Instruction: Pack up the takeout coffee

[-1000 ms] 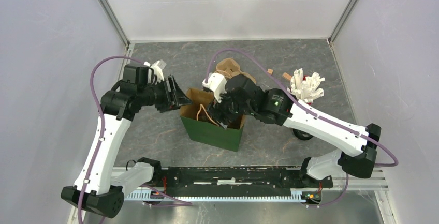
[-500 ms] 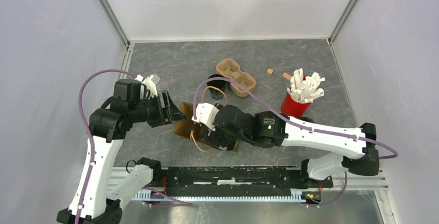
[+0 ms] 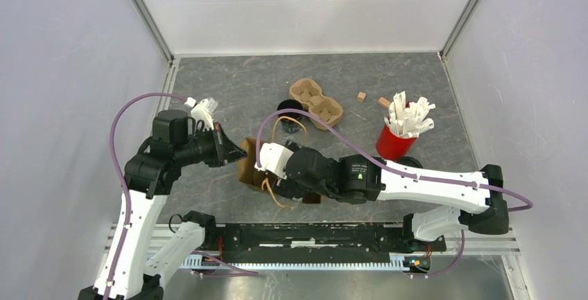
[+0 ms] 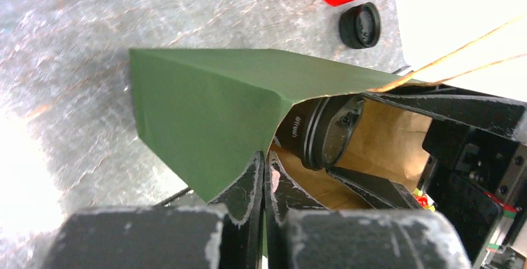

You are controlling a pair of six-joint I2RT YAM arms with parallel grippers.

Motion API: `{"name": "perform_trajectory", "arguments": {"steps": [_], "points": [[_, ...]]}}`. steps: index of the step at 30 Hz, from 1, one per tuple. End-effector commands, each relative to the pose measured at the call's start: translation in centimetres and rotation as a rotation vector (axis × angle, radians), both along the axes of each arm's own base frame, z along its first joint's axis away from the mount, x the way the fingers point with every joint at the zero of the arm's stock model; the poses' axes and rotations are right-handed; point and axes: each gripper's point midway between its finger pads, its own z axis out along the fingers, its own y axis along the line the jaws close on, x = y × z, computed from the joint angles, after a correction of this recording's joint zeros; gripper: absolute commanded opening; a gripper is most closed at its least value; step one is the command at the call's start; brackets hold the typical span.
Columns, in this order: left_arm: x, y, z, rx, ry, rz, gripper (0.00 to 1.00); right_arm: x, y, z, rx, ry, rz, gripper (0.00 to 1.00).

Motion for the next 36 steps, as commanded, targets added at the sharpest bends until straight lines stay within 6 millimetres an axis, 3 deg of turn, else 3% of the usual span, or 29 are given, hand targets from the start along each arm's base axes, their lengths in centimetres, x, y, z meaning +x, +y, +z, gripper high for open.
{"name": "perform_trajectory", "arguments": {"steps": [1,8,13,15,17,21,22,28,36], "points": [[1.0,-1.8,2.6,-0.083,-0.172,-0.110,0.02,1.2,0.6,3.4,0.074,-0.095,-0.013,0.63],[0.9,-2.4,2.4,-0.117,-0.297,-0.166,0.02,1.7,0.5,4.1,0.050,-0.154,0.012,0.63],[0.8,-2.4,2.3,-0.124,-0.409,-0.183,0.02,1.0,0.4,2.2,0.033,-0.133,0.057,0.64],[0.6,-2.3,1.3,-0.112,-0.379,-0.180,0.03,0.6,0.3,1.0,0.030,-0.120,0.072,0.63],[0.2,-2.3,0.5,-0.111,-0.331,-0.180,0.11,0.4,0.0,-0.3,0.017,-0.110,0.081,0.64],[-1.1,-2.0,0.3,-0.094,-0.255,-0.185,0.55,-0.2,-0.2,-1.5,0.001,-0.107,0.108,0.63],[-1.7,-1.8,0.6,-0.080,-0.244,-0.196,0.59,-0.3,-0.2,-1.7,-0.003,-0.110,0.110,0.63],[-4.8,-0.7,-1.3,-0.021,-0.083,-0.207,0.67,-0.3,-0.3,-2.5,-0.031,-0.131,0.115,0.63],[-4.5,-0.1,-2.4,0.011,-0.081,-0.171,0.71,-0.2,-1.5,-3.7,-0.073,-0.169,0.137,0.62]]}}
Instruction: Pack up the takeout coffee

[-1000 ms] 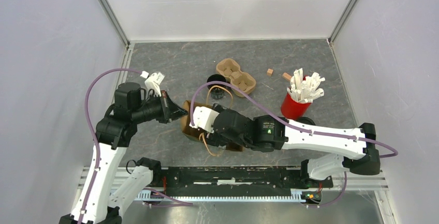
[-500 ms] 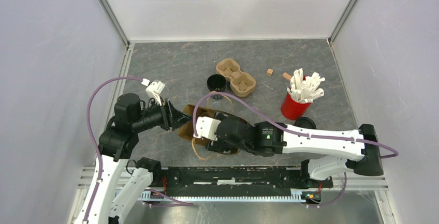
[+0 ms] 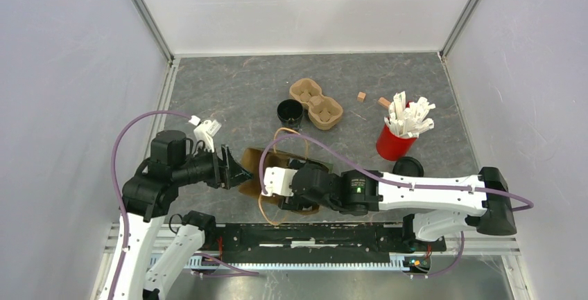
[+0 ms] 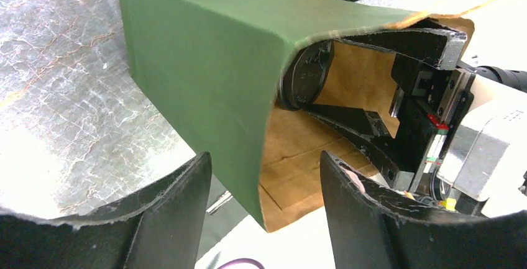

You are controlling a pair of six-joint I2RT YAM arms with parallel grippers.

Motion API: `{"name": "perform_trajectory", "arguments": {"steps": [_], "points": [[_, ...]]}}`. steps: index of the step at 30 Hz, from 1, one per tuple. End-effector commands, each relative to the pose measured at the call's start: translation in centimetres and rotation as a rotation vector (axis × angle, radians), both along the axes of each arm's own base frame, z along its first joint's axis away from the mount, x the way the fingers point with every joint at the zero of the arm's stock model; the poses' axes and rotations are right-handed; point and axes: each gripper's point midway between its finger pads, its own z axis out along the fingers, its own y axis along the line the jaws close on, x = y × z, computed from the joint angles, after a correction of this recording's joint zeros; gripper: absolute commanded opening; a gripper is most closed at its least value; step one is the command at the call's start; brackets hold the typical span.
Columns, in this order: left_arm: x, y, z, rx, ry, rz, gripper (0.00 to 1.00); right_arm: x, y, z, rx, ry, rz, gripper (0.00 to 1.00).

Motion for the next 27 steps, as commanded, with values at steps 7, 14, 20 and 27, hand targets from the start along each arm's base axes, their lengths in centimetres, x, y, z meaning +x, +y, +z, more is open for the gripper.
{"name": "perform_trajectory", "arguments": {"steps": [7,14,20,27], "points": [[0.0,-0.2,-0.3,-0.005,-0.056,-0.032,0.42,0.2,-0.5,0.7,0.005,-0.073,0.050,0.62],[0.0,-1.0,0.4,-0.070,-0.141,-0.076,0.08,0.4,1.6,1.7,0.027,-0.099,0.090,0.61],[0.6,-1.0,0.1,-0.045,-0.220,-0.102,0.06,1.0,3.2,2.3,0.008,-0.145,0.115,0.61],[1.0,-1.6,0.4,-0.093,-0.222,-0.106,0.05,1.1,3.6,0.6,-0.036,-0.153,0.137,0.62]]}}
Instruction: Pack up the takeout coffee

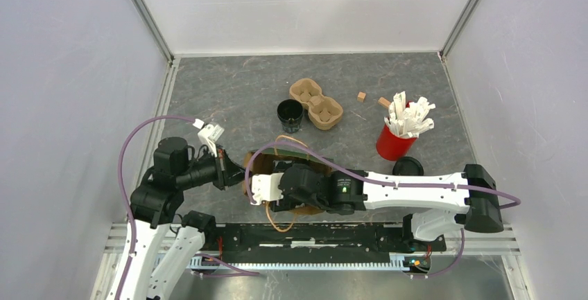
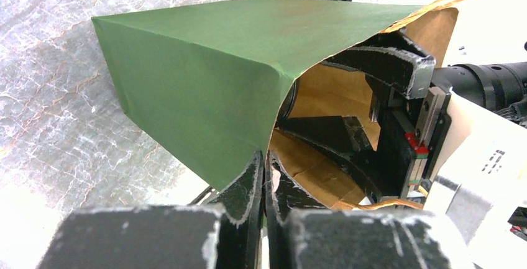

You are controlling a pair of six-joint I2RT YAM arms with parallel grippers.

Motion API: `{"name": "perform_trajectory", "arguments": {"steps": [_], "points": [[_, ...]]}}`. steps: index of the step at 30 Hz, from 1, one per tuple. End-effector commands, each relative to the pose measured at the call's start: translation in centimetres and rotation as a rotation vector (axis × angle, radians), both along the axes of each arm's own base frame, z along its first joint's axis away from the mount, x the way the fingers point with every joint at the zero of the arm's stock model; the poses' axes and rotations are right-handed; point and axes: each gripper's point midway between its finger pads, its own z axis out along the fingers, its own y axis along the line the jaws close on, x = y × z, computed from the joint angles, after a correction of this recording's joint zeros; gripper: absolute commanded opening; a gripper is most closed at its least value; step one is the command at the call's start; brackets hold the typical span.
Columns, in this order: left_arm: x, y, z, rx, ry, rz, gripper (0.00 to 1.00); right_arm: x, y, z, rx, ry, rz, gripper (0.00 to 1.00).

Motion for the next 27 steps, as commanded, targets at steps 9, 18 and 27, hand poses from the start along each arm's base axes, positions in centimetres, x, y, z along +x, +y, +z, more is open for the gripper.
{"name": "perform_trajectory", "arguments": {"steps": [9,18,27], "points": [[-0.8,-0.8,0.8,-0.038,-0.020,-0.073,0.08,1.1,-0.3,-1.9,-0.016,-0.067,-0.018,0.62],[-1.3,-1.0,0.0,-0.047,0.034,-0.088,0.10,1.8,-0.5,-2.4,-0.023,-0.080,-0.033,0.62],[-1.0,-0.6,-1.0,-0.036,0.048,-0.041,0.09,0.9,-1.4,-1.6,-0.062,-0.052,0.026,0.63]]}}
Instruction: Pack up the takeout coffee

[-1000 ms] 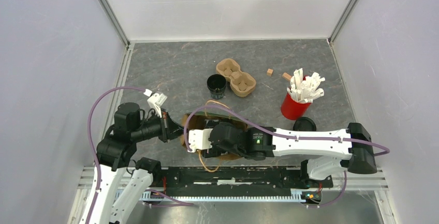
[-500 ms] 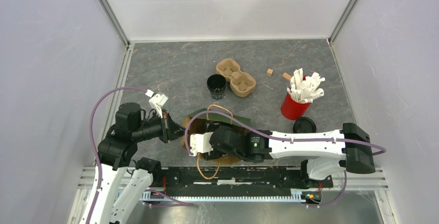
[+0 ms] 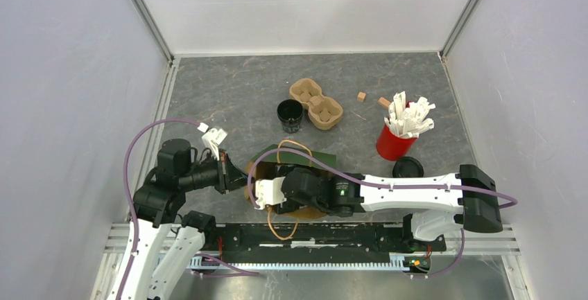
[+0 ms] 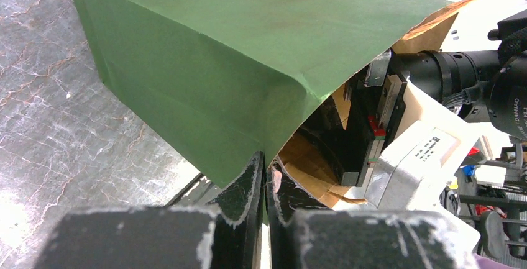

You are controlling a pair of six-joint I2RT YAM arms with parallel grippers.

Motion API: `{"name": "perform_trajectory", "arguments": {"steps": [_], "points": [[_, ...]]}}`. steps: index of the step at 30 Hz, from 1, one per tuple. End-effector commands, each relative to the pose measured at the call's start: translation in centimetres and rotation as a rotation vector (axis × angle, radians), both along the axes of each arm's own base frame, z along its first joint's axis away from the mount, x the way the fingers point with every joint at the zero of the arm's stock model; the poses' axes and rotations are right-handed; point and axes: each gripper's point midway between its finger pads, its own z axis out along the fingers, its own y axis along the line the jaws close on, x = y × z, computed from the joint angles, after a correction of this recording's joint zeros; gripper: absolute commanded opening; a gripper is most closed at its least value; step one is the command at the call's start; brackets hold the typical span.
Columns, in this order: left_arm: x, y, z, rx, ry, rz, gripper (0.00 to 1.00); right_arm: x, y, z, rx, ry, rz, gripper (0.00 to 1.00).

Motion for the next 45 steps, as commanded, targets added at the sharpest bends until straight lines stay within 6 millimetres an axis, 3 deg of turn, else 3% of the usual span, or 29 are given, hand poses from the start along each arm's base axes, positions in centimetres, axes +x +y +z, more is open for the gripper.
{"name": "perform_trajectory", "arguments": {"steps": [1,11,27,36,45], "points": [[0.0,-0.2,0.2,-0.021,-0.009,0.004,0.09,0.0,-1.0,1.0,-0.017,-0.011,0.019,0.63],[0.4,0.1,0.5,-0.010,-0.032,0.024,0.07,0.8,-3.0,2.1,-0.055,-0.091,0.019,0.62],[0.5,-0.3,1.0,-0.027,-0.046,-0.004,0.09,2.2,-5.5,-0.1,-0.141,-0.130,0.006,0.62],[0.2,-0.7,1.6,-0.072,-0.034,-0.001,0.10,3.0,-5.3,-0.6,-0.158,-0.153,0.017,0.62],[0.3,-0.7,1.3,-0.067,-0.028,-0.009,0.11,3.0,-4.1,1.3,-0.121,-0.145,0.010,0.61]]}}
